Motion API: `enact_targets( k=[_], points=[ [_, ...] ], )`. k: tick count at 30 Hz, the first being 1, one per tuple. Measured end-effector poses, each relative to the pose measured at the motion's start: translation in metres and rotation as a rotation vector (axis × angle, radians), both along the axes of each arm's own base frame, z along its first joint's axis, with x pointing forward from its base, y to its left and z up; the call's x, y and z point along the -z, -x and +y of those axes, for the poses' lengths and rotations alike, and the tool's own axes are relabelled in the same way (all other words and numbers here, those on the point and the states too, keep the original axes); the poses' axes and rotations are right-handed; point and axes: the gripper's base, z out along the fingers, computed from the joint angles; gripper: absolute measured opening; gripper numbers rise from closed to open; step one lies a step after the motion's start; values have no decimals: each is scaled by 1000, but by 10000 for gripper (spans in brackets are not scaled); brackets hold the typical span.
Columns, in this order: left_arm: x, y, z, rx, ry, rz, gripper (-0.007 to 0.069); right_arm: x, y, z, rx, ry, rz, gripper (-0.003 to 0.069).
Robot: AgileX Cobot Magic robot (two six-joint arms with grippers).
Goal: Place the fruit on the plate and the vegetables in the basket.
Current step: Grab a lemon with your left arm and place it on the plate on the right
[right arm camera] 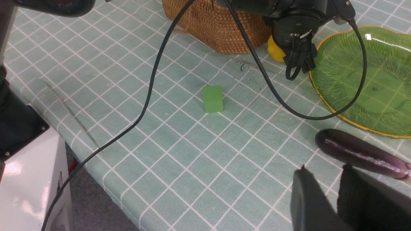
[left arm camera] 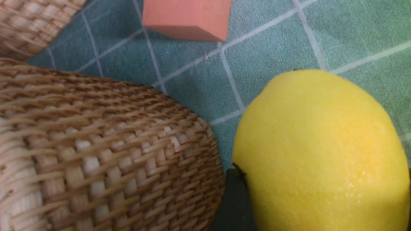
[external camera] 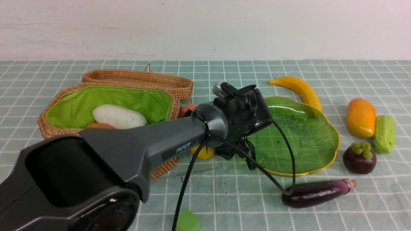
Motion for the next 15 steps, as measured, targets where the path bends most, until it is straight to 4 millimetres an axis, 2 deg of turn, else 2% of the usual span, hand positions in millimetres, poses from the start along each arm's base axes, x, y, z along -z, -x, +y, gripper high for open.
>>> enact_targets(
  k=[7, 11, 15],
  points=[
    [-9, 3, 3, -21, 4, 8, 554, 0, 0, 0, 0, 0, 0, 161],
    [-45, 12, 3, 5, 51, -24, 554, 0, 0, 0, 0, 0, 0, 161],
    [-90, 33, -6, 138, 96, -57, 554, 0, 0, 0, 0, 0, 0, 161]
  ],
)
